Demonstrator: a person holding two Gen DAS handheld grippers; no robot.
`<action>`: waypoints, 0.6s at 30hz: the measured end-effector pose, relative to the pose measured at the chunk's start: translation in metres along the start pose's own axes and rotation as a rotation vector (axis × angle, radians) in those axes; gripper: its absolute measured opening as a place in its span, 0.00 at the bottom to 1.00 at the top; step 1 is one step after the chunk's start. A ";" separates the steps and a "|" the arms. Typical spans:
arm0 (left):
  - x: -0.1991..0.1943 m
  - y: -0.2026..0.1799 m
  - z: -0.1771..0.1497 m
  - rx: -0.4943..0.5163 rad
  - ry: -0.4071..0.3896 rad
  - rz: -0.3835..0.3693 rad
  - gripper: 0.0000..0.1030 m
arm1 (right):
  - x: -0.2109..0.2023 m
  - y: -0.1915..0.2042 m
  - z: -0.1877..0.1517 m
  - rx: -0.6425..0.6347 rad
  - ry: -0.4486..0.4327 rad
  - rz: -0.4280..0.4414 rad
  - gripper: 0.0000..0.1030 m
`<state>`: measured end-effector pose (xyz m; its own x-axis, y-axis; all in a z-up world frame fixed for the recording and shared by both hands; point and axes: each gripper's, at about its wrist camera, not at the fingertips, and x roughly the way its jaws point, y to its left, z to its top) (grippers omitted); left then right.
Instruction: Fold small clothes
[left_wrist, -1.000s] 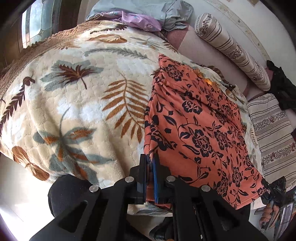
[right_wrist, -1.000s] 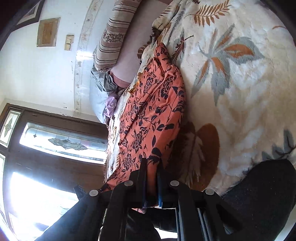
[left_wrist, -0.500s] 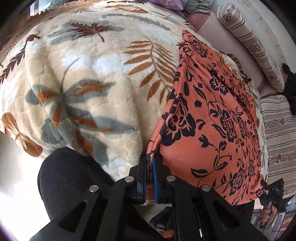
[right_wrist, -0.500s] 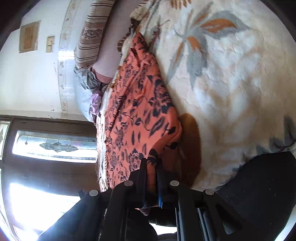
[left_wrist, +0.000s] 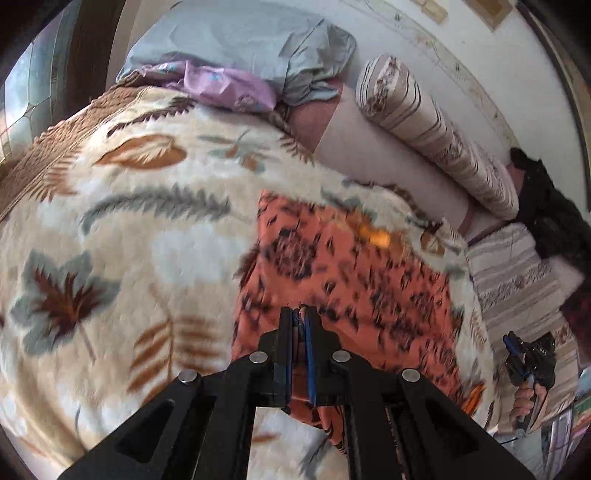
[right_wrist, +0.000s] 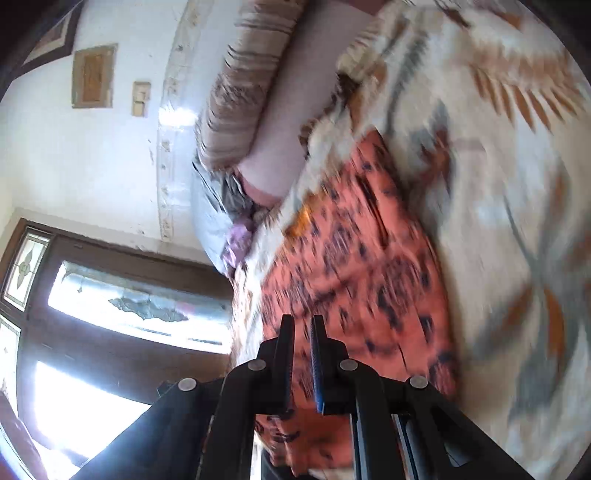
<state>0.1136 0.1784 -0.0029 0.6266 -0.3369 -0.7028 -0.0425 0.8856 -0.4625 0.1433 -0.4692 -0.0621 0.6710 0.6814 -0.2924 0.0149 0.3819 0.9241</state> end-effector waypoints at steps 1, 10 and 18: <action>0.019 -0.005 0.022 -0.001 -0.010 0.000 0.07 | 0.009 0.004 0.025 0.002 -0.067 -0.016 0.09; 0.110 -0.015 0.023 0.052 0.079 0.069 0.05 | 0.067 0.014 -0.031 -0.291 0.223 -0.214 0.83; 0.109 -0.004 0.011 0.045 0.127 0.067 0.05 | 0.103 -0.003 -0.080 -0.498 0.541 -0.351 0.82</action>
<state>0.1904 0.1421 -0.0716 0.5200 -0.3118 -0.7952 -0.0443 0.9199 -0.3896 0.1528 -0.3501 -0.1145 0.2354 0.6288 -0.7410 -0.2594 0.7755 0.5756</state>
